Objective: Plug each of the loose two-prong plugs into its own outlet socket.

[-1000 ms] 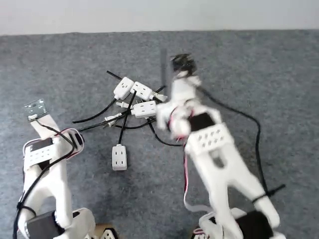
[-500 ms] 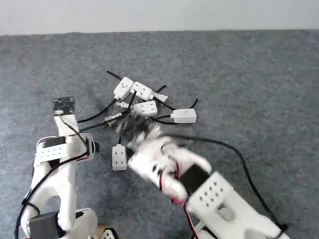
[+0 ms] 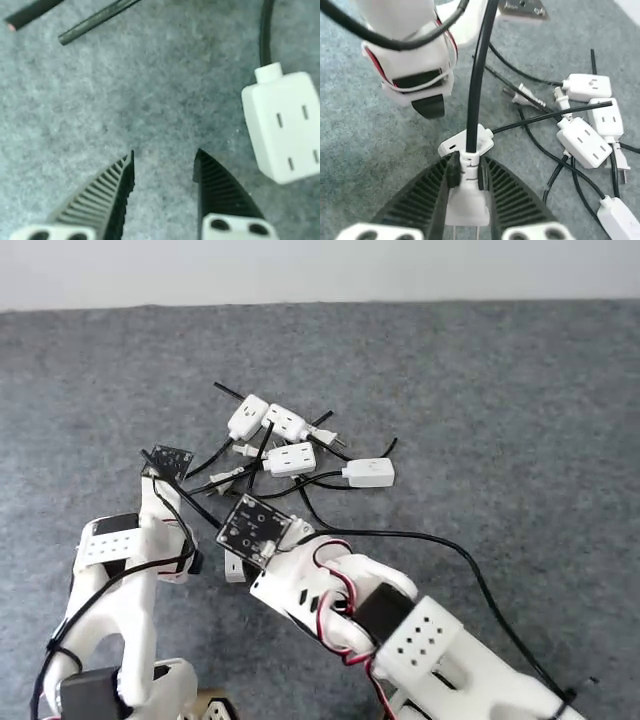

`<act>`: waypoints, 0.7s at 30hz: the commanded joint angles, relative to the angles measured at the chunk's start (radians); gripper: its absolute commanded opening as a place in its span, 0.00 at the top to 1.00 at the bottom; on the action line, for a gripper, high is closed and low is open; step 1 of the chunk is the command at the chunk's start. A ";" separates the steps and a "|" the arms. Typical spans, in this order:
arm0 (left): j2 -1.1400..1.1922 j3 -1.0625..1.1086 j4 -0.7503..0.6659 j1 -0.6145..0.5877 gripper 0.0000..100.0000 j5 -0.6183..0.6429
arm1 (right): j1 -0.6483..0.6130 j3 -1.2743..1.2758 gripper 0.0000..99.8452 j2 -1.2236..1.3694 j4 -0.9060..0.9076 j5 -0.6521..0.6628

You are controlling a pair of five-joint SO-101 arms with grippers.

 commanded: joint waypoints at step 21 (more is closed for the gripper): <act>-0.551 0.314 0.034 0.149 0.83 -0.206 | 0.085 -0.017 0.99 0.271 -0.219 0.014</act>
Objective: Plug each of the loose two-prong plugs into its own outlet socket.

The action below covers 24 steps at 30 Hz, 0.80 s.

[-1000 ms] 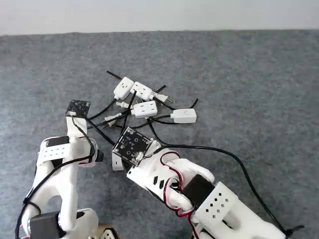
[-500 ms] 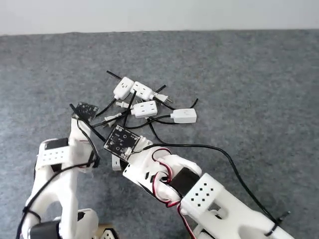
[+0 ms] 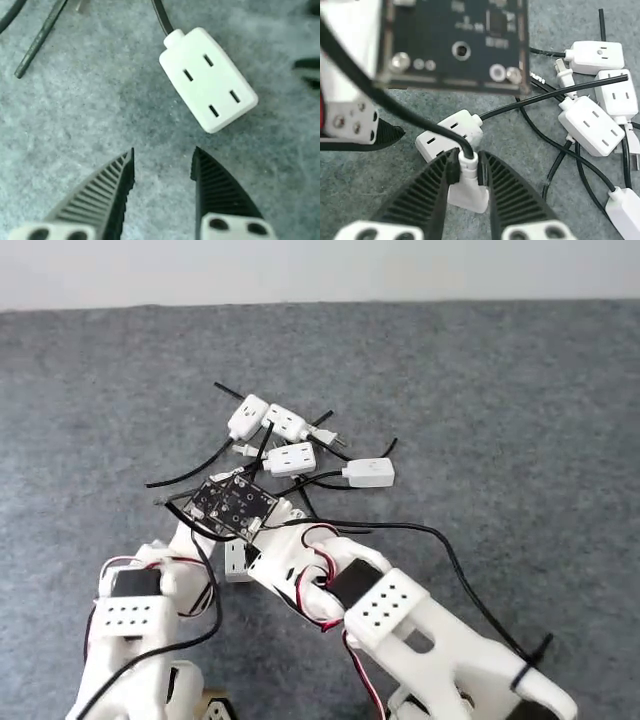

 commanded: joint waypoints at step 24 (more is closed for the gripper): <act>-0.031 0.015 -0.140 -0.035 0.83 0.226 | 0.007 -0.021 0.99 -0.211 0.082 -0.252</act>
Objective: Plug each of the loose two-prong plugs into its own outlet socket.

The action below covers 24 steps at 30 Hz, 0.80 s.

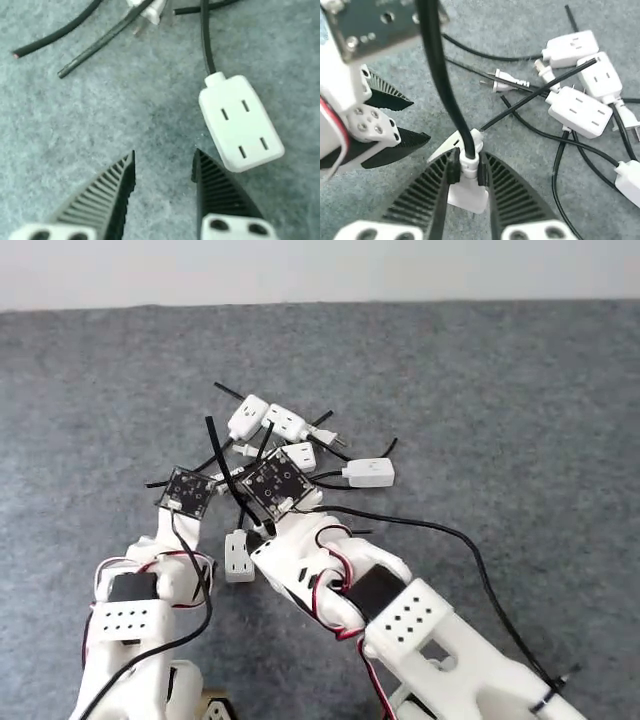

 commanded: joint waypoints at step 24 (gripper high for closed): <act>-0.021 -0.008 0.135 0.074 0.83 -0.290 | -0.061 -0.023 0.99 0.047 -0.053 0.080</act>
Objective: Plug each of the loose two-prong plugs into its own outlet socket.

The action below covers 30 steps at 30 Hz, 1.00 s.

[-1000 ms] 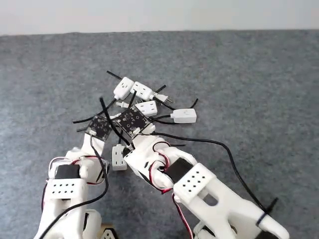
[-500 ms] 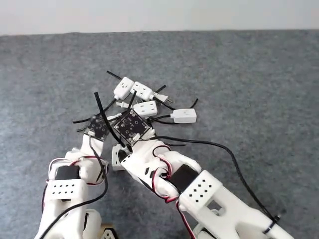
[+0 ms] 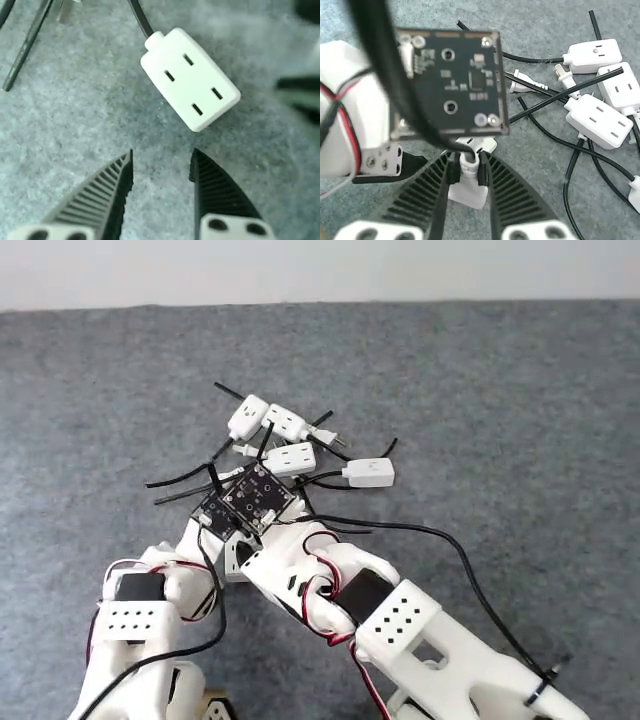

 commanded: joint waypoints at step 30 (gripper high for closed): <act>-0.023 0.045 -0.551 -0.255 0.83 0.796 | 0.048 -0.005 0.99 0.412 -0.607 -0.215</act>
